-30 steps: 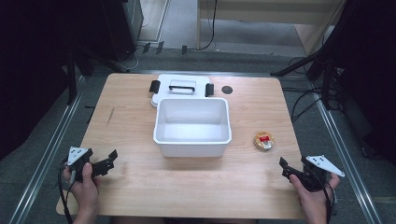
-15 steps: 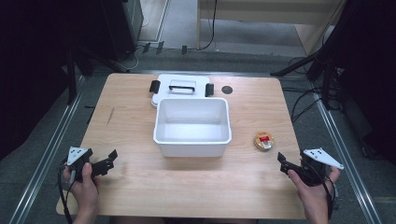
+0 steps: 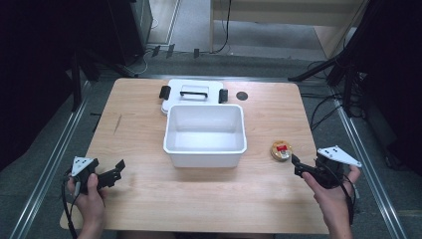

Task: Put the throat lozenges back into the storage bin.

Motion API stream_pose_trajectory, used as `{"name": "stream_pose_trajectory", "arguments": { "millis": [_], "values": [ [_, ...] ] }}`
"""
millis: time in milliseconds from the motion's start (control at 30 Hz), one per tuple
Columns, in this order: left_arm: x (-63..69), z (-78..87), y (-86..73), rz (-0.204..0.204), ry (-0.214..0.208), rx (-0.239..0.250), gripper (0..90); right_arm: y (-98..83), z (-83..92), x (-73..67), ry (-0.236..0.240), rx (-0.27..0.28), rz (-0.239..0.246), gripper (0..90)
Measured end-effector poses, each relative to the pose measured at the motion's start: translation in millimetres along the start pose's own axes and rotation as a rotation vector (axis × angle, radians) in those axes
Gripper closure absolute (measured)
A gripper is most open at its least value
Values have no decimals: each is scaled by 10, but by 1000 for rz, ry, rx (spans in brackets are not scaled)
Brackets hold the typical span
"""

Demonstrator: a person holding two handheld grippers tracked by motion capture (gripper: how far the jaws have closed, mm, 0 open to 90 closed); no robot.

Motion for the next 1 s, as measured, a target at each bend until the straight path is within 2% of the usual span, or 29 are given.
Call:
{"name": "stream_pose_trajectory", "arguments": {
  "millis": [167, 600, 867, 1000],
  "values": [
    [-2, 0, 0, 1, 1, 1, 0, 131, -30, -61, -5, -27, 32, 161],
    [-4, 0, 0, 2, -2, 0, 0, 298, -148, -153, 1, -97, 83, 156],
    [-4, -3, 1, 6, -5, 3, 0, 342, -279, -240, 11, -178, 140, 150],
    [-5, -3, 1, 7, -5, 3, 0, 363, -345, -301, 21, -227, 188, 142]
  ]
}}
Point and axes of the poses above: each handheld gripper's, and its own axes: z roughly backward along the jaws, y roughly out of its top, x roughly to its right, the point moved 4 cm from there along -z, roughly forward along the jaws, and after that the axes turned 4 degrees about -x, right-handed, at the moved point
